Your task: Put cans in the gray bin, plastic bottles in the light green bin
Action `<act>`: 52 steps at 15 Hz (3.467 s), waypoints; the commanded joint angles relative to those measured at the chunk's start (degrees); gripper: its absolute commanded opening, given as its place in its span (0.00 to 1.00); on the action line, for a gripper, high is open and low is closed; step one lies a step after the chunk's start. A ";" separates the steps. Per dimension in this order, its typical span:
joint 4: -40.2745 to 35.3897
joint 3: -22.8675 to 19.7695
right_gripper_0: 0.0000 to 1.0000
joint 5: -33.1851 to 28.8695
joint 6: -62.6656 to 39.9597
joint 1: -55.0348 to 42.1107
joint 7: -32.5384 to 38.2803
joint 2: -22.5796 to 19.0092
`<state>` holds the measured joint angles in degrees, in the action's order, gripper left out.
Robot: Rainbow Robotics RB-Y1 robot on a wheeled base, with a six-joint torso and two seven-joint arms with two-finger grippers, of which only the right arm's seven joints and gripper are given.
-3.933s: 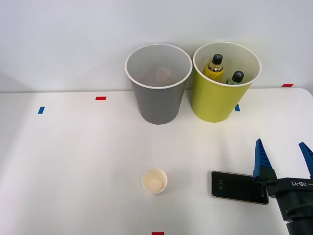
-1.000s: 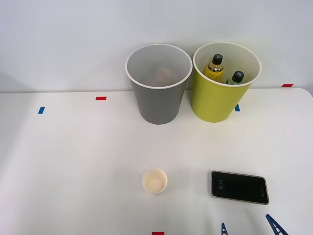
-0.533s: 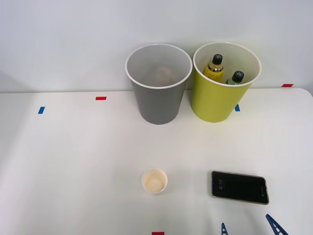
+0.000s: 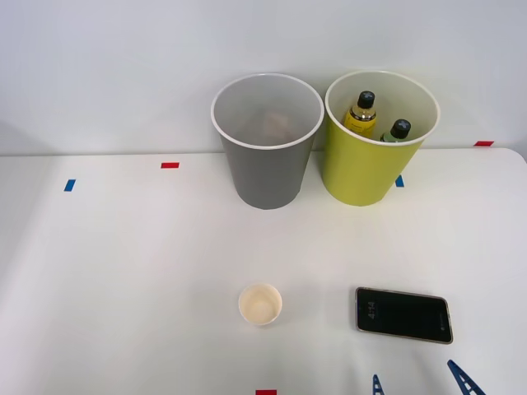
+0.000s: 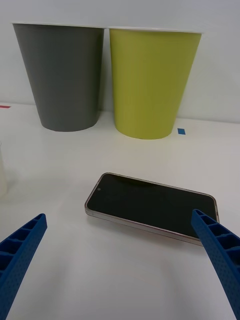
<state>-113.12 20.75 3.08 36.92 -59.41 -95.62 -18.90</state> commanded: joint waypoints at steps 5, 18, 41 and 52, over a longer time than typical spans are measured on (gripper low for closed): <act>0.00 0.00 1.00 0.00 0.00 0.00 0.00 0.00; 0.00 0.00 1.00 0.00 0.00 0.00 0.00 0.00; 0.00 0.00 1.00 0.00 0.00 0.00 0.00 0.00; 0.00 0.00 1.00 0.00 0.00 0.00 0.00 0.00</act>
<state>-113.12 20.74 3.07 36.92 -59.41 -95.62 -18.90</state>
